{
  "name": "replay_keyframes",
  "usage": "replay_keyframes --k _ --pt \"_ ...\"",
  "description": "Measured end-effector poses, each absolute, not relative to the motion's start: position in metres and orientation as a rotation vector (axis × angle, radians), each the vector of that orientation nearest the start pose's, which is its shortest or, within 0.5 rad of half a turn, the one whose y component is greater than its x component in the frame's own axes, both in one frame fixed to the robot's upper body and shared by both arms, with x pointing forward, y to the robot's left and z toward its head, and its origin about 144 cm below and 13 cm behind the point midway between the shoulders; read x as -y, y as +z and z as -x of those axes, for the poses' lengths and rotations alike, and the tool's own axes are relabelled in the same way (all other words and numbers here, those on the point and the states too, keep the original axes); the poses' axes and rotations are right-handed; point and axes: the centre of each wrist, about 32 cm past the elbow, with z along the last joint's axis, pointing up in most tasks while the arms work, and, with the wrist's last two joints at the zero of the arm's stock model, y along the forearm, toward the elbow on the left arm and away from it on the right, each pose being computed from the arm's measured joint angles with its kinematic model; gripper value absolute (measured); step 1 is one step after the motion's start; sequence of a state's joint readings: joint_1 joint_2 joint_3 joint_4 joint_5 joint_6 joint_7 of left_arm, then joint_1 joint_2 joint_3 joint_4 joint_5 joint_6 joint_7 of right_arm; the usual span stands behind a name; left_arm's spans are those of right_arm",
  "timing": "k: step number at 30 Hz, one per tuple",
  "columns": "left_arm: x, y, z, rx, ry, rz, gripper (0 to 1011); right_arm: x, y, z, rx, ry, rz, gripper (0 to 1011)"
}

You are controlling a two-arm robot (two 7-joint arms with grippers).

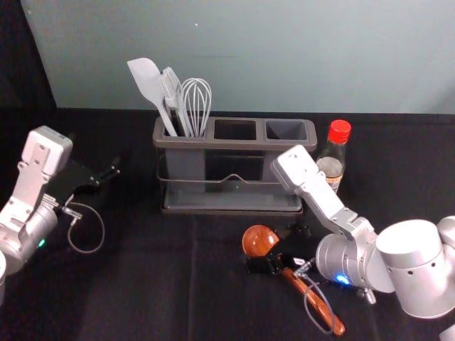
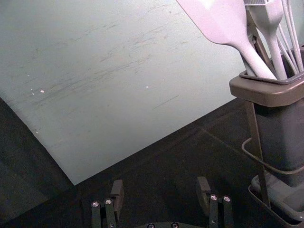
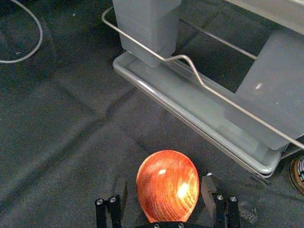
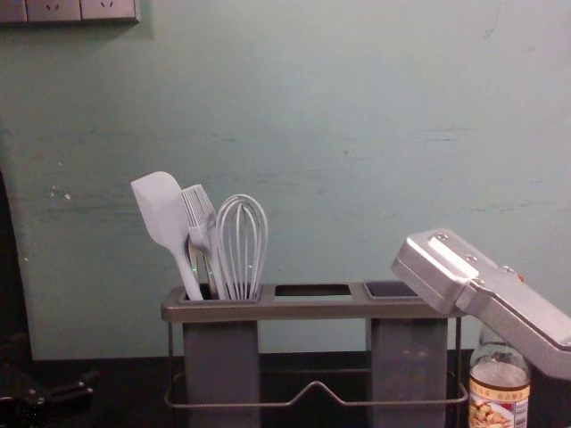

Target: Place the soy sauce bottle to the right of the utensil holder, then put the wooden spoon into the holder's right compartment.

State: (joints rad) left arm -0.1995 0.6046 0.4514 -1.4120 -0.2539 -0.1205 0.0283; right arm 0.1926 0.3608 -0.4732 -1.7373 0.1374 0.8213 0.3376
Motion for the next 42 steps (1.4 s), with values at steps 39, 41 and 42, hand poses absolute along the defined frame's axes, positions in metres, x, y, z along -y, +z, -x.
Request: replay_keyframes --k 39,41,42 --pt "-0.3097 1.1398 -0.4886 0.285 1.248 -0.304 1005 0.1695 1.205 -0.475 -0.244 -0.847 0.684 1000" --pt "-0.3097 1.1398 -0.4886 0.285 1.248 -0.304 1005 0.1691 1.2051 -0.475 -0.244 -0.847 0.684 1002" --pt "-0.3097 1.1398 -0.4886 0.285 1.248 -0.304 1005 0.1689 1.2051 -0.475 -0.243 -0.847 0.685 1002"
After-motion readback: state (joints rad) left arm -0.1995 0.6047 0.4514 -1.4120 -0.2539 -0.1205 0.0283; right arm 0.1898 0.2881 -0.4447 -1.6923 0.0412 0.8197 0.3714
